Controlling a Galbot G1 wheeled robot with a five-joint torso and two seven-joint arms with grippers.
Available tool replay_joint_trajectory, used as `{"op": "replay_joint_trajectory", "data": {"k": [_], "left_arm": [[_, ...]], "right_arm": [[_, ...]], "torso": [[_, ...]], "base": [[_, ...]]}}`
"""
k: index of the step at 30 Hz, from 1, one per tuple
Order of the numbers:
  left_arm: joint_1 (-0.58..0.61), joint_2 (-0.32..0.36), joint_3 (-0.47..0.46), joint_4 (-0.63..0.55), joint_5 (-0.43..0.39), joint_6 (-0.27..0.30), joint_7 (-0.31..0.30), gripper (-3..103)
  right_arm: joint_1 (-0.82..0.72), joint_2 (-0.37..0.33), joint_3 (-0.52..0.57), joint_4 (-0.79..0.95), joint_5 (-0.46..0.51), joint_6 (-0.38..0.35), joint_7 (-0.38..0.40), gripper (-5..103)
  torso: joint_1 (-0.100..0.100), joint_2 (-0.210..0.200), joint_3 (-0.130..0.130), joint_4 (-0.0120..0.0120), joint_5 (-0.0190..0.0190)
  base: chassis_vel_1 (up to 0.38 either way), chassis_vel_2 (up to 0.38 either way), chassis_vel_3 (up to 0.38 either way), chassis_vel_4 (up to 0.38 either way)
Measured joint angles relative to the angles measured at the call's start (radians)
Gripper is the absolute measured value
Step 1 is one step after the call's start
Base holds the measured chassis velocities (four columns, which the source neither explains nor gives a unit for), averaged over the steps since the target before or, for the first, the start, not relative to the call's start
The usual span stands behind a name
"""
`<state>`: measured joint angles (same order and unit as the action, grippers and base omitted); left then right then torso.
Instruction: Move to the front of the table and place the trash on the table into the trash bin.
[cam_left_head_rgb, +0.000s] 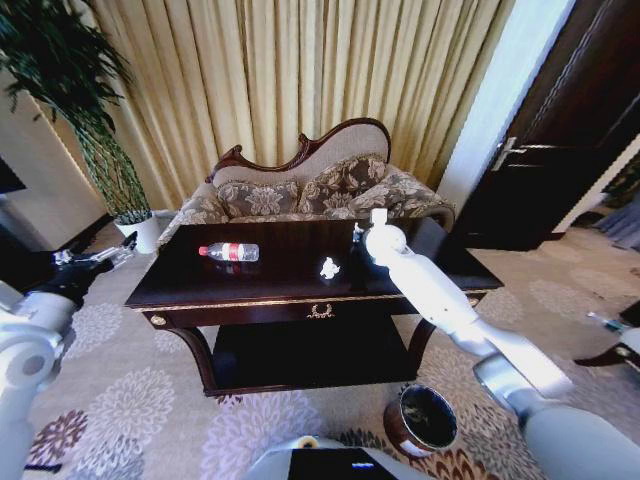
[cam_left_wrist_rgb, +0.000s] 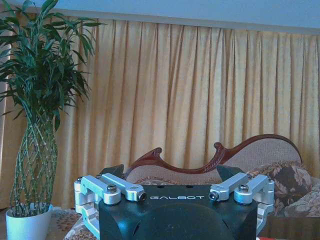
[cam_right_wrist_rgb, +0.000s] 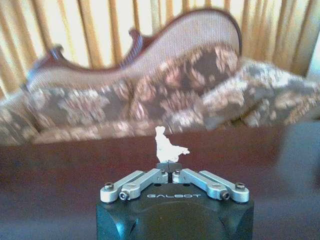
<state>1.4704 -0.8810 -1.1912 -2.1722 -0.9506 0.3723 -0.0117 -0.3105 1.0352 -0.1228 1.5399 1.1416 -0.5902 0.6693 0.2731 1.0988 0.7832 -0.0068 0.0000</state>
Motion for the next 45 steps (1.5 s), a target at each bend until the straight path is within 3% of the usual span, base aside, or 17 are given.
{"op": "replay_joint_trajectory", "data": {"k": [2,4,5,6,8,14,30,45], "left_arm": [[-0.002,-0.002,0.0,0.0,-0.001,0.0,0.0,100],[-0.002,-0.003,0.0,0.0,-0.001,0.0,0.0,100],[-0.006,-0.01,0.002,0.002,-0.003,0.0,0.0,100],[-0.006,-0.01,0.002,0.002,-0.003,0.0,0.0,100],[-0.011,-0.023,0.009,0.008,-0.008,0.0,0.0,100],[-0.01,-0.029,0.017,0.009,-0.008,-0.001,0.002,100],[-0.001,-0.019,0.001,0.008,-0.011,-0.001,0.002,100],[-0.006,-0.02,0.011,-0.008,-0.009,-0.001,0.003,100]], "right_arm": [[-0.059,-0.061,0.034,0.112,-0.038,0.066,-0.041,0],[-0.077,-0.078,0.04,0.135,-0.053,0.084,-0.056,0],[-0.143,-0.14,0.07,0.211,-0.111,0.124,-0.123,0],[-0.143,-0.14,0.07,0.211,-0.111,0.124,-0.123,0],[-0.248,-0.226,0.125,0.3,-0.199,0.179,-0.21,0],[-0.412,-0.301,0.216,0.409,-0.289,0.256,-0.229,0],[-0.63,-0.297,0.358,0.559,-0.275,0.22,-0.145,0],[-0.679,-0.262,0.357,0.523,-0.339,0.233,-0.142,0]], "torso": [[0.0,0.0,0.0,-0.0001,0.0],[0.0,0.0,0.0,-0.0002,0.0001],[0.0,0.0,0.0,-0.0002,0.0004],[0.0,0.0,0.0,-0.0002,0.0004],[0.0,0.0,0.0,-0.0011,0.0002],[0.0,0.0,0.0,0.0,0.0002],[0.0,0.0,0.0,-0.0002,0.0001],[-0.001,0.0,0.0,-0.0003,0.0001]], "base": [[0.0,0.0,0.0,0.0],[0.0,0.0,0.0,0.0],[0.0,0.0,0.0,0.0],[0.0,0.0,0.0,0.0],[0.0,0.0,0.0,0.0],[0.0,0.0,0.0,0.0],[0.025,-0.024,-0.03,0.025],[0.25,-0.233,-0.237,0.238]]}}
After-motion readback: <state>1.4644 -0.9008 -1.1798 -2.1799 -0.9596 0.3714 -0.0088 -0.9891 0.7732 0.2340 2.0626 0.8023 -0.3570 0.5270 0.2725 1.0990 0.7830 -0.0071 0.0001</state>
